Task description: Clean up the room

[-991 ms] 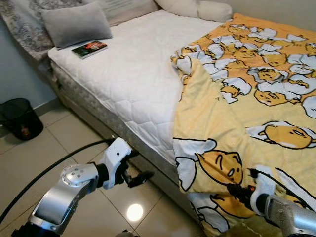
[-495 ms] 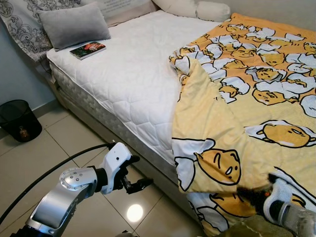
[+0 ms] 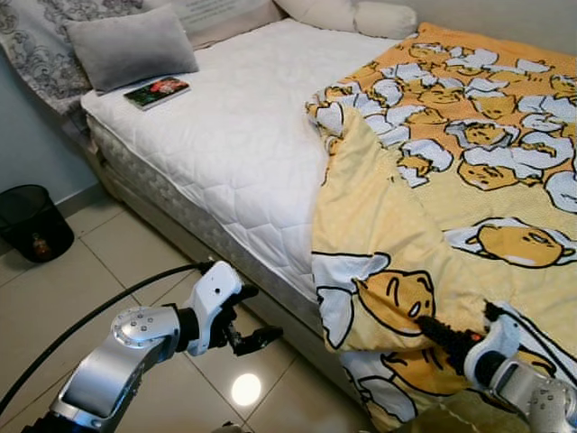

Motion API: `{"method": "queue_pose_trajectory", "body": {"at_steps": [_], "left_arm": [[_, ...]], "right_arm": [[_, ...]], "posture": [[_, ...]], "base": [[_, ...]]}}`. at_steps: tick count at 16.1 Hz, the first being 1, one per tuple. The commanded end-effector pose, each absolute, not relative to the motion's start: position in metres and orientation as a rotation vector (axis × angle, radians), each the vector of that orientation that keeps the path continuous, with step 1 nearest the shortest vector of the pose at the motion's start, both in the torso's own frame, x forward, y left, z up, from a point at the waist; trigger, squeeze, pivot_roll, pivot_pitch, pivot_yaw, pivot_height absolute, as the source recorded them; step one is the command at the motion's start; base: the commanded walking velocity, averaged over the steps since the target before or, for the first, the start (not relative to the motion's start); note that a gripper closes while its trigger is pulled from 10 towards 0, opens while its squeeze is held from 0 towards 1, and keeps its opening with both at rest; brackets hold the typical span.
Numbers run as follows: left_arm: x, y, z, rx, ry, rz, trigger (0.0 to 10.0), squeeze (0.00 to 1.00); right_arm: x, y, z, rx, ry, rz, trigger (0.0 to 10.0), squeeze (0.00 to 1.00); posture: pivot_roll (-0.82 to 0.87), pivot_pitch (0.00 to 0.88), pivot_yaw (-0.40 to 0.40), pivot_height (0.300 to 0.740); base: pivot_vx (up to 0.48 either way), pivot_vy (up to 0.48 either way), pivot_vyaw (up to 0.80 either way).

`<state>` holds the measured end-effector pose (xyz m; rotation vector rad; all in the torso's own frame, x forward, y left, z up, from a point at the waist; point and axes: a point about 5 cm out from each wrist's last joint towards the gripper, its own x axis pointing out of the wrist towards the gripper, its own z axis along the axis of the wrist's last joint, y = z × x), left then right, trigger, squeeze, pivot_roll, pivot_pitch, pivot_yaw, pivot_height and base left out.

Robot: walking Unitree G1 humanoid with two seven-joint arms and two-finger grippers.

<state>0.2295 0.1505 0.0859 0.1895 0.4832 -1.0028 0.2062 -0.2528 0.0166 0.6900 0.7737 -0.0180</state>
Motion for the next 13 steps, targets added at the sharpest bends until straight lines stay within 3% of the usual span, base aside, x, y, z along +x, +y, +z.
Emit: {"method": "queue_pose_trajectory", "body": {"at_steps": [1,13], "left_arm": [[0.230,0.151,0.086,0.208,0.493,-1.004,10.0,0.00],[0.234,0.152,0.087,0.222,0.482,-0.976,10.0,0.00]], "right_arm": [[0.206,-0.248,0.014,0.673,0.786,0.006,0.0,0.00],[0.217,-0.248,0.010,0.635,0.758,-0.008,0.0,0.00]], "posture": [[-0.06,0.000,0.045,0.740],[-0.05,0.000,0.047,0.740]], "base": [[0.000,0.000,0.00],[0.000,0.000,0.00]]}}
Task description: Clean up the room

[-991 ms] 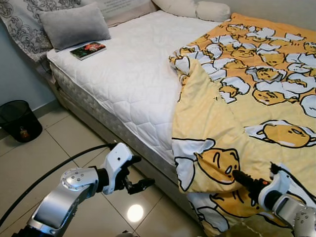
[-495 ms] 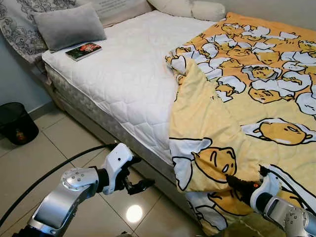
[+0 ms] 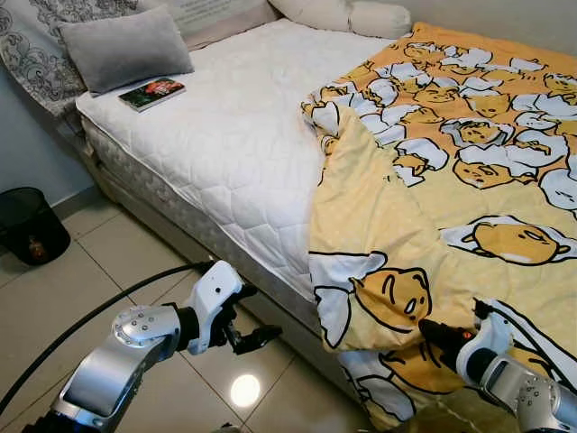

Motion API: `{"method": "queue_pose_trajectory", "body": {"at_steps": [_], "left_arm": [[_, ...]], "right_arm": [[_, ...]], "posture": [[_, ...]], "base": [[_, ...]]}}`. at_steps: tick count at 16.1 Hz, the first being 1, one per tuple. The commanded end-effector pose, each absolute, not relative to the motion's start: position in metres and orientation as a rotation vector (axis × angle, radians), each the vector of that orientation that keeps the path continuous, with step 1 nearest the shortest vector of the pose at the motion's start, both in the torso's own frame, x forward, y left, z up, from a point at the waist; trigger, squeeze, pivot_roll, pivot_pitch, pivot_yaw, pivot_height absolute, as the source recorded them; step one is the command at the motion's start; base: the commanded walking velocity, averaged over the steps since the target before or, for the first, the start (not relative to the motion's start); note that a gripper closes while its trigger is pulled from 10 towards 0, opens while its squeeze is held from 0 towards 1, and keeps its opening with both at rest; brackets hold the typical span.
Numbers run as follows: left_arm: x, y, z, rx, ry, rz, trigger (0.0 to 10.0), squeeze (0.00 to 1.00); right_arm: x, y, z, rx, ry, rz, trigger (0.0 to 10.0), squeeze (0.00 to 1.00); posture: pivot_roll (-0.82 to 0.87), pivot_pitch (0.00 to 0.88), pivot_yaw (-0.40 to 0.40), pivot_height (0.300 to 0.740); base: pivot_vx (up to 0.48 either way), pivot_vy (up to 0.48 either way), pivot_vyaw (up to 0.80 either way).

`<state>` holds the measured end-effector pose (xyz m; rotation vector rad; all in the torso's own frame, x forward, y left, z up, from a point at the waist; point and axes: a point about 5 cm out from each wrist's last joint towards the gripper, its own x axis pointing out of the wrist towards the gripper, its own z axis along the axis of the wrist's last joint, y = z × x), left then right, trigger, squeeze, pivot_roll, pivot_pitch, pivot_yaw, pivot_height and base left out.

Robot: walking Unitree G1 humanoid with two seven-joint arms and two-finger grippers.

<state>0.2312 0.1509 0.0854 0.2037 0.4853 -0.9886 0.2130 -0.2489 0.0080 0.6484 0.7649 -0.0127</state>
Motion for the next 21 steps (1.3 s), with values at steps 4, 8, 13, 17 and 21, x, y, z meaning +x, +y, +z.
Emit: {"method": "queue_pose_trajectory", "body": {"at_steps": [4,8,13,17,21], "left_arm": [[0.235,0.153,0.087,0.226,0.480,-0.973,10.0,0.00],[0.236,0.154,0.088,0.228,0.480,-0.971,10.0,0.00],[0.226,0.153,0.085,0.219,0.504,-1.000,10.0,0.00],[0.216,0.153,0.083,0.205,0.523,-1.015,10.0,0.00],[0.210,0.151,0.081,0.193,0.529,-1.019,10.0,0.00]], "right_arm": [[0.219,-0.249,0.009,0.634,0.748,-0.019,0.0,0.00],[0.220,-0.243,0.013,0.635,0.735,0.057,0.0,0.00],[0.217,-0.161,0.077,0.598,0.619,0.765,0.0,0.00],[0.190,-0.114,0.136,0.650,0.510,1.265,0.0,0.00],[0.180,-0.110,0.138,0.564,0.548,1.332,10.0,0.00]], "posture": [[-0.05,0.000,0.048,0.740],[-0.05,0.000,0.051,0.740],[-0.08,0.000,0.069,0.740],[-0.08,0.000,0.059,0.740],[-0.07,0.000,0.048,0.740]], "base": [[0.000,0.000,0.00],[0.000,0.000,0.00],[0.000,0.000,0.00],[0.000,0.000,0.00],[0.000,0.000,0.00]]}}
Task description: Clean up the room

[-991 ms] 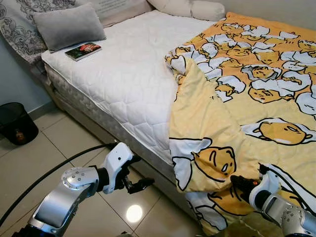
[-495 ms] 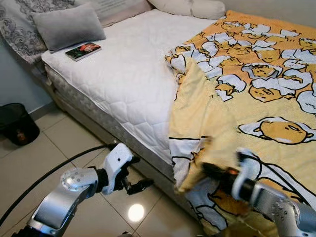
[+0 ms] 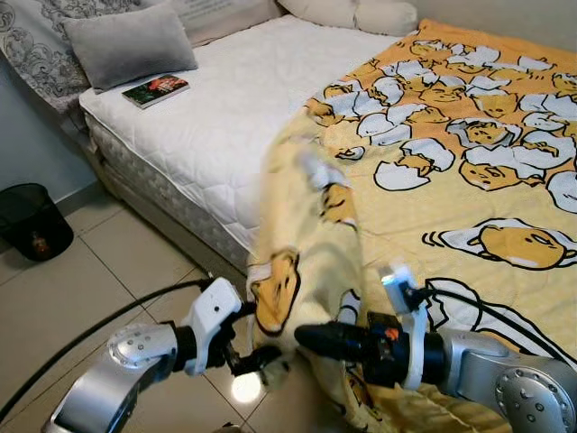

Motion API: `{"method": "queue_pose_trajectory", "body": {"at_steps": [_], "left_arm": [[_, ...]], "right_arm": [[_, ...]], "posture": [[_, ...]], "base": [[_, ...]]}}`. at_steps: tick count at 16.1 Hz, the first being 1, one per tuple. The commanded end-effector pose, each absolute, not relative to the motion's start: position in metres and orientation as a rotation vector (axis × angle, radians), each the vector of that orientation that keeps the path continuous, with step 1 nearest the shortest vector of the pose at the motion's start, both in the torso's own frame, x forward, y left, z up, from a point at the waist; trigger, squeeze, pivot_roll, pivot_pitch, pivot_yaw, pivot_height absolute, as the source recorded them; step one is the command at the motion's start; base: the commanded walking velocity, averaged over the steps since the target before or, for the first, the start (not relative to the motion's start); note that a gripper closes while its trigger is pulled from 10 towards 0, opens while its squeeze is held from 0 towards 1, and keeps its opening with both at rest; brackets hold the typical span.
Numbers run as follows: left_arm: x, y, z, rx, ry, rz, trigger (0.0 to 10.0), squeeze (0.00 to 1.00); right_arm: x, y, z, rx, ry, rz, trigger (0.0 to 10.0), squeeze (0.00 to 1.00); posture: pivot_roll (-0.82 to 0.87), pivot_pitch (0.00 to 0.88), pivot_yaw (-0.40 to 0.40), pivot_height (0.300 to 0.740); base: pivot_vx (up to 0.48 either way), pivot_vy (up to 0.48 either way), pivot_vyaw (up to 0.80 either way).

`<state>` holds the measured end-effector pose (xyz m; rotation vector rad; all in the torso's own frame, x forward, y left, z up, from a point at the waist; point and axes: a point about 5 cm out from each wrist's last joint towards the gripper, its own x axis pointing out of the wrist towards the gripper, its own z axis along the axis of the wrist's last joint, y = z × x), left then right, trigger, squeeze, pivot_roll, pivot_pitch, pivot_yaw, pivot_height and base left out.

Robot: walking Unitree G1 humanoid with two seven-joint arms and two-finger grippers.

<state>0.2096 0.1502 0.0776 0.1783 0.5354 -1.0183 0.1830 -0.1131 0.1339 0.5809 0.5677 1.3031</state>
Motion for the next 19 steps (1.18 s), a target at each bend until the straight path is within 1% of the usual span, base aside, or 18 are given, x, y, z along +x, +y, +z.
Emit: {"method": "queue_pose_trajectory", "body": {"at_steps": [1,2,7,8,10,13,14,15,18,19], "left_arm": [[0.211,0.151,0.081,0.193,0.527,-1.017,10.0,0.00],[0.212,0.151,0.082,0.193,0.523,-1.015,10.0,0.00],[0.210,0.150,0.087,0.177,0.511,-1.057,10.0,0.00],[0.205,0.152,0.092,0.156,0.515,-1.101,10.0,0.00],[0.203,0.156,0.096,0.151,0.521,-1.123,10.0,0.00],[0.199,0.161,0.098,0.153,0.553,-1.159,10.0,0.00],[0.198,0.161,0.097,0.156,0.561,-1.164,10.0,0.00],[0.196,0.162,0.097,0.157,0.578,-1.179,10.0,0.00],[0.196,0.163,0.098,0.155,0.583,-1.187,10.0,0.00],[0.196,0.163,0.098,0.154,0.583,-1.185,10.0,0.00]], "right_arm": [[0.179,-0.111,0.135,0.550,0.571,1.329,10.0,0.00],[0.179,-0.112,0.131,0.533,0.597,1.307,10.0,1.00],[0.186,-0.113,0.128,0.484,0.603,1.262,10.0,1.00],[0.187,-0.116,0.125,0.437,0.616,1.240,10.0,0.00],[0.187,-0.119,0.123,0.414,0.633,1.238,10.0,0.00],[0.186,-0.129,0.113,0.322,0.714,1.208,10.0,0.00],[0.187,-0.134,0.104,0.248,0.766,1.170,10.0,0.20],[0.187,-0.143,0.091,0.152,0.846,1.118,10.0,1.00],[0.179,-0.149,0.085,0.101,0.922,1.127,10.0,1.00],[0.176,-0.156,0.082,0.056,0.954,1.124,10.0,0.66]], "posture": [[-0.07,0.000,0.047,0.740],[-0.07,0.000,0.048,0.740],[-0.06,0.000,0.047,0.740],[-0.06,0.000,0.043,0.740],[-0.05,0.000,0.041,0.740],[-0.05,0.000,0.043,0.740],[-0.05,0.000,0.045,0.740],[-0.06,0.000,0.045,0.740],[-0.06,0.000,0.045,0.740],[-0.06,0.000,0.046,0.740]], "base": [[0.000,0.000,0.00],[0.000,0.000,0.00],[0.000,0.000,0.00],[0.000,0.000,0.00],[0.000,0.000,0.00],[0.000,0.000,0.00],[0.000,0.000,0.00],[0.000,0.000,0.00],[0.000,0.000,0.00],[0.000,0.000,0.00]]}}
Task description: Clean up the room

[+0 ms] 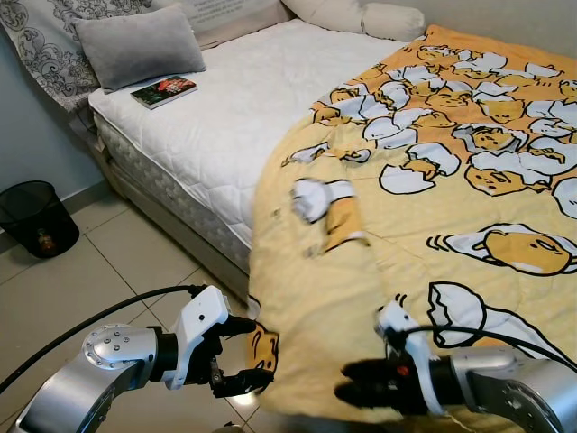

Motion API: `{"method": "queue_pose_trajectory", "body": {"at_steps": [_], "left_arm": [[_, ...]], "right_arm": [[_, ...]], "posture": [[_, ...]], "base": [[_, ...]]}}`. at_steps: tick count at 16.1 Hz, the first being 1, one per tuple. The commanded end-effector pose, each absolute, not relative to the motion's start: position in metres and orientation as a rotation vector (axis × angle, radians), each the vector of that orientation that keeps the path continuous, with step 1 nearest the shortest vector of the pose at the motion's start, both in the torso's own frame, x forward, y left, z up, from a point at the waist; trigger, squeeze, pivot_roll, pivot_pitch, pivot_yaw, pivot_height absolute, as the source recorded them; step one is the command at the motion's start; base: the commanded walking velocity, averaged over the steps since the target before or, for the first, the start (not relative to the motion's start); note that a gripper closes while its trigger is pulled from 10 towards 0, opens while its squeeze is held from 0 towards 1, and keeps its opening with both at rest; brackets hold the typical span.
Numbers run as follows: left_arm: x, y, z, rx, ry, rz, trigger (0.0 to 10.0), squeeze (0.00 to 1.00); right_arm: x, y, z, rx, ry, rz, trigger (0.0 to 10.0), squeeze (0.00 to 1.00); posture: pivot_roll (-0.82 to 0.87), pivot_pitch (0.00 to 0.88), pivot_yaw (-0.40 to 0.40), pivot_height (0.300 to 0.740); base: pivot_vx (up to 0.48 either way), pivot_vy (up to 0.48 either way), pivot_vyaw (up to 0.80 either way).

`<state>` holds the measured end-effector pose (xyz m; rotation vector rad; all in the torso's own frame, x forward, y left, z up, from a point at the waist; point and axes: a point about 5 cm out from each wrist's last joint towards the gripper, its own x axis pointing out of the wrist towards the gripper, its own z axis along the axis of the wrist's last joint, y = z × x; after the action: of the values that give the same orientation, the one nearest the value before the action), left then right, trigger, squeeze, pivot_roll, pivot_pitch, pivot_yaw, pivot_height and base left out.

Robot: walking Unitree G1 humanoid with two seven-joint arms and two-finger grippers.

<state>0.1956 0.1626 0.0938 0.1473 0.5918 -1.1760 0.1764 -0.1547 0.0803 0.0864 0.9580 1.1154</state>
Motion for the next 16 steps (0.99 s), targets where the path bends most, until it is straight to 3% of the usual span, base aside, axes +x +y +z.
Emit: {"method": "queue_pose_trajectory", "body": {"at_steps": [1,4,6,9,12,16], "left_arm": [[0.197,0.163,0.098,0.157,0.580,-1.177,10.0,0.00],[0.213,0.165,0.093,0.200,0.548,-1.050,10.0,0.00],[0.238,0.159,0.091,0.238,0.436,-0.856,10.0,0.00],[0.263,0.144,0.093,0.245,0.318,-0.633,10.0,0.00],[0.272,0.139,0.094,0.209,0.262,-0.542,10.0,0.00],[0.278,0.139,0.096,0.205,0.234,-0.473,10.0,0.00]], "right_arm": [[0.176,-0.160,0.080,0.029,0.968,1.110,10.0,0.01],[0.191,-0.180,0.068,-0.067,0.949,0.933,10.0,0.00],[0.229,-0.197,0.056,-0.018,0.749,0.515,10.0,0.00],[0.248,-0.218,0.057,0.136,0.421,0.032,10.0,0.00],[0.248,-0.219,0.062,0.184,0.274,-0.077,10.0,0.00],[0.245,-0.209,0.059,0.159,0.222,-0.138,10.0,0.00]], "posture": [[-0.06,0.000,0.047,0.740],[-0.06,0.000,0.047,0.740],[-0.07,0.000,0.053,0.740],[-0.07,0.000,0.062,0.740],[-0.08,0.000,0.070,0.740],[-0.07,0.000,0.079,0.740]], "base": [[0.000,0.000,0.00],[0.000,0.000,0.00],[0.000,0.000,0.00],[0.000,0.000,0.00],[0.000,0.000,0.00],[0.000,0.000,0.00]]}}
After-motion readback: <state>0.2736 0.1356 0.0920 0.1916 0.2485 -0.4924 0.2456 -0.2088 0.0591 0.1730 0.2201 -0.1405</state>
